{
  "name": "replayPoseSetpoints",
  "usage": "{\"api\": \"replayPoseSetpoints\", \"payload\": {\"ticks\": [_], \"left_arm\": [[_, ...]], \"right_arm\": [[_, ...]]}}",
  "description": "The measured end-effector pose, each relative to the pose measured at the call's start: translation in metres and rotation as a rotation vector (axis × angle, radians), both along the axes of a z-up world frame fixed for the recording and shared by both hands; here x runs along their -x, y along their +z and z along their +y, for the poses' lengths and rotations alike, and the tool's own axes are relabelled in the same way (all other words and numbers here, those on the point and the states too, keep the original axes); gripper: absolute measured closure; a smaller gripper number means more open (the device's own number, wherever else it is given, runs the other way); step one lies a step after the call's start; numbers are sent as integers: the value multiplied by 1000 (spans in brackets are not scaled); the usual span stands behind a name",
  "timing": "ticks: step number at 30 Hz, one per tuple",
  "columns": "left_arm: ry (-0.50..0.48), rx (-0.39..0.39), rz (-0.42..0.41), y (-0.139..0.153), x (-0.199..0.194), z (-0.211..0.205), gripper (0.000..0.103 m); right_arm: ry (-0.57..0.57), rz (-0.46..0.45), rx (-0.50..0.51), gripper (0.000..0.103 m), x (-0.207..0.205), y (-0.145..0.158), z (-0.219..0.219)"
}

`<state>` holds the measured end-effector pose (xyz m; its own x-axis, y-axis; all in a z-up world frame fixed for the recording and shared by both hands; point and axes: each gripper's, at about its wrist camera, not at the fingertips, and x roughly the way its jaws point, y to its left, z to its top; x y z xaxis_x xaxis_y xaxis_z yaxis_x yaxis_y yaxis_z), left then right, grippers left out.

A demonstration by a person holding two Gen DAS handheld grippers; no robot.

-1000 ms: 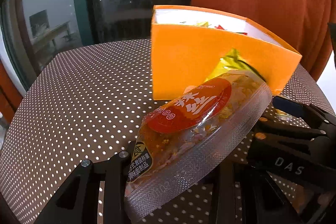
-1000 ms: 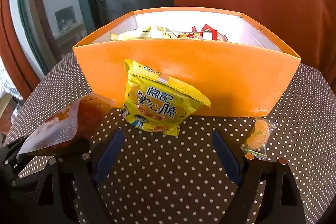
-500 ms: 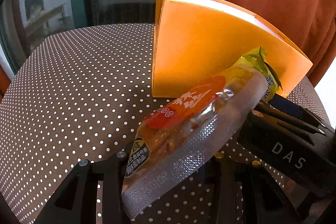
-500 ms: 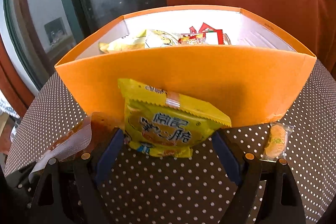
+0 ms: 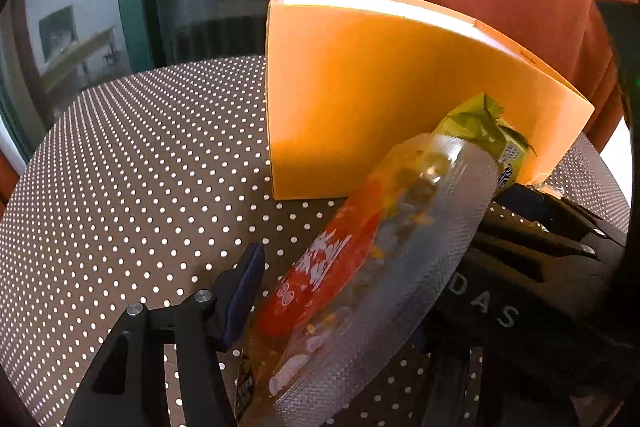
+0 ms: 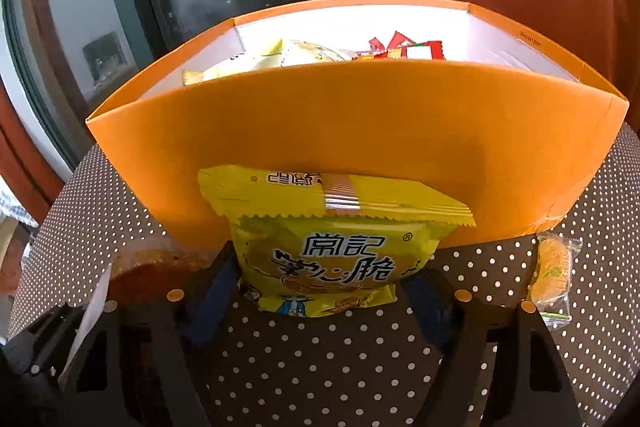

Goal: Organize snacks
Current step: 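Grasp the clear red-labelled packet with the left tool while the right tool grasps the yellow chip bag, then lift both held packets and carry them over the orange box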

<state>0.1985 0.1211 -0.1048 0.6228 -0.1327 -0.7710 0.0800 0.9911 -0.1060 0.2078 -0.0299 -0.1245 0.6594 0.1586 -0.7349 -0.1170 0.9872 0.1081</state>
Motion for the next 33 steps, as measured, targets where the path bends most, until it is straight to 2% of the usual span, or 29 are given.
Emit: {"api": "replayPoseSetpoints", "payload": {"ticks": [1, 8, 33], "left_arm": [[3, 1, 1, 0, -1, 1, 51], [12, 9, -4, 2, 4, 1, 56], [-1, 22, -77, 22, 73, -45, 57]], "right_arm": [[3, -3, 3, 26, 1, 0, 0], [15, -11, -1, 26, 14, 0, 0], [-23, -32, -12, 26, 86, 20, -47]]}}
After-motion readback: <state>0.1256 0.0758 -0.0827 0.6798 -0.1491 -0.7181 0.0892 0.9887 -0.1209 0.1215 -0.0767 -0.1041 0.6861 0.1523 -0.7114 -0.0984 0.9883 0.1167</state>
